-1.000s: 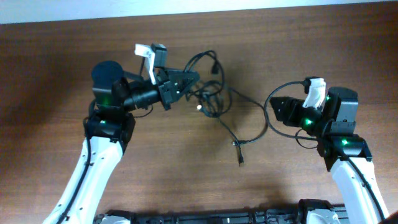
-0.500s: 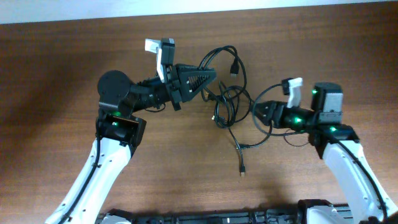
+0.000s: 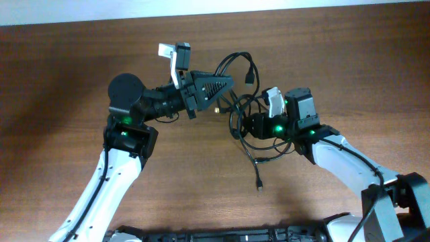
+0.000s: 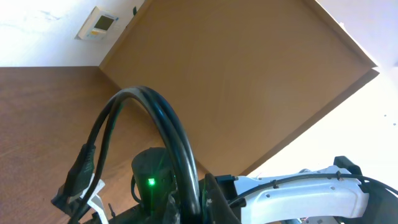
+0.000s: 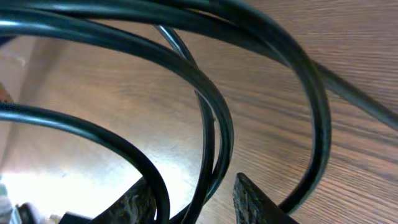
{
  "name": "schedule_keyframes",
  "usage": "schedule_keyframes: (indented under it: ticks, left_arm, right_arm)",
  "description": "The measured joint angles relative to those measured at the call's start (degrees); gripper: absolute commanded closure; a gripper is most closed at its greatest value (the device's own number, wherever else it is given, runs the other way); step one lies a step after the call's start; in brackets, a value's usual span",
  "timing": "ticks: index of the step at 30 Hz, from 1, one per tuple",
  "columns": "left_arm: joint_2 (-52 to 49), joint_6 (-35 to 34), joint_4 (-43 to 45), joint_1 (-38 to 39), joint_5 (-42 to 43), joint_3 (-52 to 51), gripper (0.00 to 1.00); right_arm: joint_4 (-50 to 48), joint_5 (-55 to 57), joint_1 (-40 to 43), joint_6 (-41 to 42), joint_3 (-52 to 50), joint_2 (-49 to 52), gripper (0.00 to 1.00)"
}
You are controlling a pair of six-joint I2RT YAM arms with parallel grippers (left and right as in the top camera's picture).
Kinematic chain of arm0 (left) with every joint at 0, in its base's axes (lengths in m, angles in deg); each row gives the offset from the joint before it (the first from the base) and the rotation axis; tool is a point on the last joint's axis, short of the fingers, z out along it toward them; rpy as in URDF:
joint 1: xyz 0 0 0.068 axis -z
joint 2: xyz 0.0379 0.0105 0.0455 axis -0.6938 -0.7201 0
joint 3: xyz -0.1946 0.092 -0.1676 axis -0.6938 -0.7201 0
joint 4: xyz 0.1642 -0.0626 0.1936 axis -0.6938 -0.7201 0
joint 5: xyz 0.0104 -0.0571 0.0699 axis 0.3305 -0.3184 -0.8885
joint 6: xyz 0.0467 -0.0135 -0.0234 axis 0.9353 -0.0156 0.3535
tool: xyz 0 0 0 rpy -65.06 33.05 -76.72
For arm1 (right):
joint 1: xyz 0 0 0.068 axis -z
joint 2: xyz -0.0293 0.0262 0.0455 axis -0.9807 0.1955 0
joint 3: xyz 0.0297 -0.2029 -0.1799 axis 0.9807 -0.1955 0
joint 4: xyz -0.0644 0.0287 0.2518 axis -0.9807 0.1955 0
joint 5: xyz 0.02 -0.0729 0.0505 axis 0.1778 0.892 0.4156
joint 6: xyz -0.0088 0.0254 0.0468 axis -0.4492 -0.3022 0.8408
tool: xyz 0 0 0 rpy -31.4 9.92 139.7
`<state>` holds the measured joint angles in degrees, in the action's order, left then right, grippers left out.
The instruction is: Untangle cables
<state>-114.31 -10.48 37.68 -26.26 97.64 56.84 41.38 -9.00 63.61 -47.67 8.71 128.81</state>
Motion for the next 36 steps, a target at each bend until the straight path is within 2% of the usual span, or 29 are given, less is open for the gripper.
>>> schedule_keyframes:
  ticks: [1,5,7,9,11,13,16,18,20,26,29,31,33,35,36]
  left_arm:
    - [0.0,-0.02,-0.07,0.0,0.0,0.0,1.0]
    - [0.0,1.11,-2.82,0.0,-0.22,0.0,0.99]
    - [0.09,6.38,-12.57,0.0,-1.6,0.48,1.0]
    - [0.11,14.38,-29.79,0.13,-9.79,0.63,1.0]
    - [0.09,20.96,-40.5,0.24,-22.4,0.39,1.0]
    - [0.07,24.74,-44.65,0.22,-34.34,0.37,0.95]
    - [0.07,26.25,-45.18,0.26,-40.37,0.37,0.89]
    - [0.07,26.84,-45.09,0.26,-42.01,0.37,0.27]
    - [0.07,27.36,-45.16,0.26,-42.34,0.37,0.01]
    - [-0.02,27.56,-43.91,0.26,-34.34,0.37,0.01]
    - [-3.65,27.54,-43.39,0.26,-30.36,0.37,0.01]
    - [-7.02,27.56,-42.69,0.26,-29.11,0.37,0.01]
    - [-10.23,27.54,-42.23,0.68,-28.59,0.37,0.01]
    - [-12.74,27.56,-41.72,1.77,-28.35,0.37,0.01]
    - [-13.55,27.56,-41.59,2.38,-28.26,0.37,0.01]
  right_arm:
    - [0.07,1.16,0.0,0.26,0.0,0.11,0.96]
    - [0.83,3.15,-0.07,1.05,0.02,1.11,0.96]
    - [1.46,3.87,-0.04,1.11,0.02,1.22,0.96]
    - [2.27,4.87,-0.04,1.05,0.0,0.74,0.96]
    - [3.93,7.26,-0.04,0.98,-0.02,-3.08,0.96]
    - [6.97,11.08,-0.04,0.98,0.02,-10.99,0.96]
    - [7.37,13.18,-0.04,0.98,0.28,-23.63,0.96]
    - [7.32,14.05,-0.04,1.01,0.39,-30.56,0.96]
    - [6.8,14.49,-0.04,0.96,0.46,-34.49,0.96]
    - [2.01,9.84,-0.04,1.03,0.48,-35.26,0.96]
    - [-2.93,8.72,-0.04,1.01,0.55,-35.21,0.96]
    - [-3.58,15.67,-0.07,1.01,0.57,-35.23,0.96]
    - [0.42,29.18,-0.09,1.6,0.76,-35.23,0.96]
    - [8.94,46.38,-0.09,3.45,0.96,-34.84,0.7]
    - [10.69,49.94,-0.09,3.67,1.07,-34.53,0.64]
